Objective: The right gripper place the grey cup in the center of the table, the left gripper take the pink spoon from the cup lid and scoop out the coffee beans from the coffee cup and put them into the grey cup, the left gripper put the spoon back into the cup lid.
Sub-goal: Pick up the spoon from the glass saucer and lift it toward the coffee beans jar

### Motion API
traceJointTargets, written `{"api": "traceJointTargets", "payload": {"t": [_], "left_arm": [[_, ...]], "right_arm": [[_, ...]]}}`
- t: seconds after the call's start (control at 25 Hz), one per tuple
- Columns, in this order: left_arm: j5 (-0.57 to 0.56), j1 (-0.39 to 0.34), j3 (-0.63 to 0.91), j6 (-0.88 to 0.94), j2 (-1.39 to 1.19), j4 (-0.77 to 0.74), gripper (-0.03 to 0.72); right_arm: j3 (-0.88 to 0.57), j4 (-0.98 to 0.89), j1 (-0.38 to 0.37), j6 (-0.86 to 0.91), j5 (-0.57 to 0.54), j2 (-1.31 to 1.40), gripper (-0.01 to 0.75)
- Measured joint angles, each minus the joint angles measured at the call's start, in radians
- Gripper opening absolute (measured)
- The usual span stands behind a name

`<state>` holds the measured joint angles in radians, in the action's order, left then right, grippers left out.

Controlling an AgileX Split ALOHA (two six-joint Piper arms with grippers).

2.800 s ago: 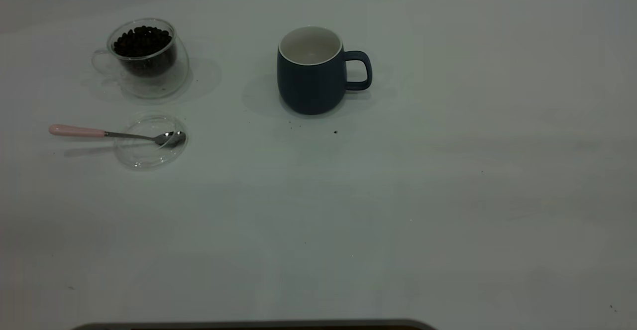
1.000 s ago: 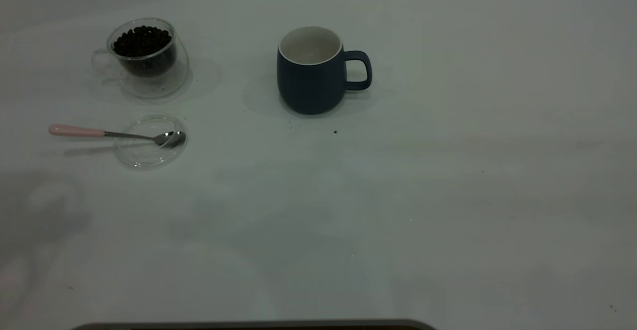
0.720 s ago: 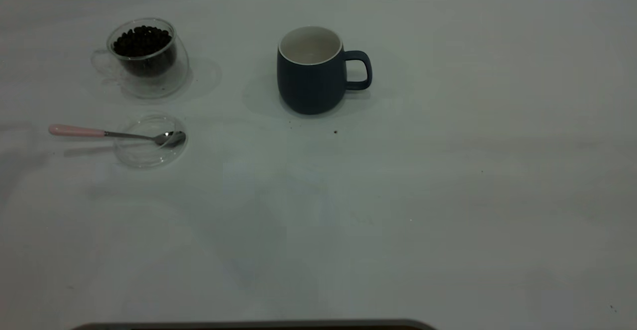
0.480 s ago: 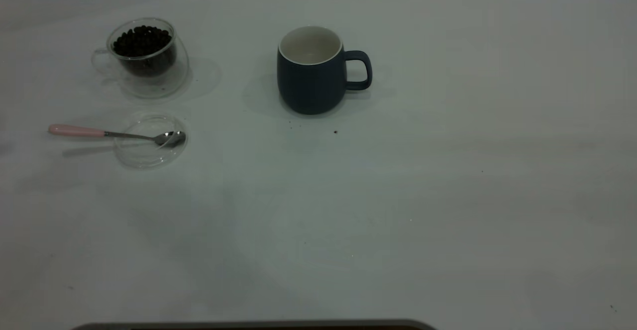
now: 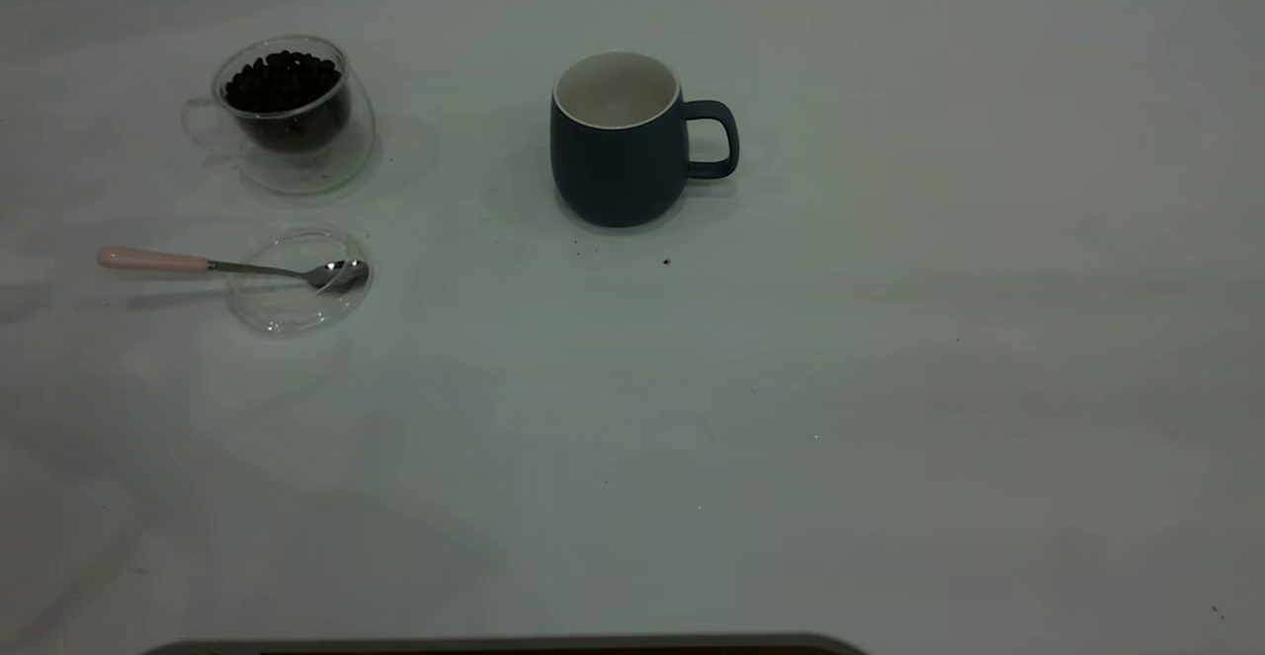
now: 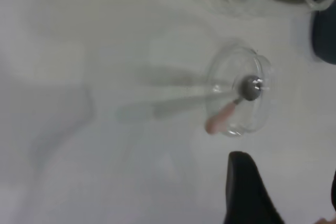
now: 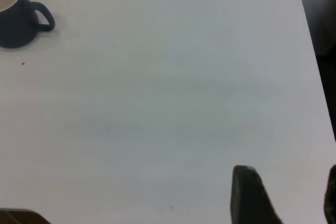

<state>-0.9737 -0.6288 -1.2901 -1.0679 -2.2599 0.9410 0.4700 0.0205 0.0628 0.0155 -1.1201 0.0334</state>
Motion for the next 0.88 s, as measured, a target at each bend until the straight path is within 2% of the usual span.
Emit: {"api": "traceJointTargets", "payload": {"t": [0.16,0.36,0.48,0.88], "left_arm": [[0.042,0.001,-0.004,-0.084,-0.071,0.061,0.458],[0.044,0.029,-0.008,-0.106,-0.130,0.078,0.598],[0.048,0.058,-0.031,-0.112,-0.162,0.078,0.649],[0.059,0.171,-0.128,-0.132,-0.239,0.082,0.631]], "right_arm": [[0.000,0.000,0.000,0.000,0.000,0.000,0.374],[0.000,0.000,0.000,0.000,0.000,0.000,0.374],[0.000,0.000,0.000,0.000,0.000,0.000,0.374],[0.000,0.000,0.000,0.000,0.000,0.000,0.374]]}}
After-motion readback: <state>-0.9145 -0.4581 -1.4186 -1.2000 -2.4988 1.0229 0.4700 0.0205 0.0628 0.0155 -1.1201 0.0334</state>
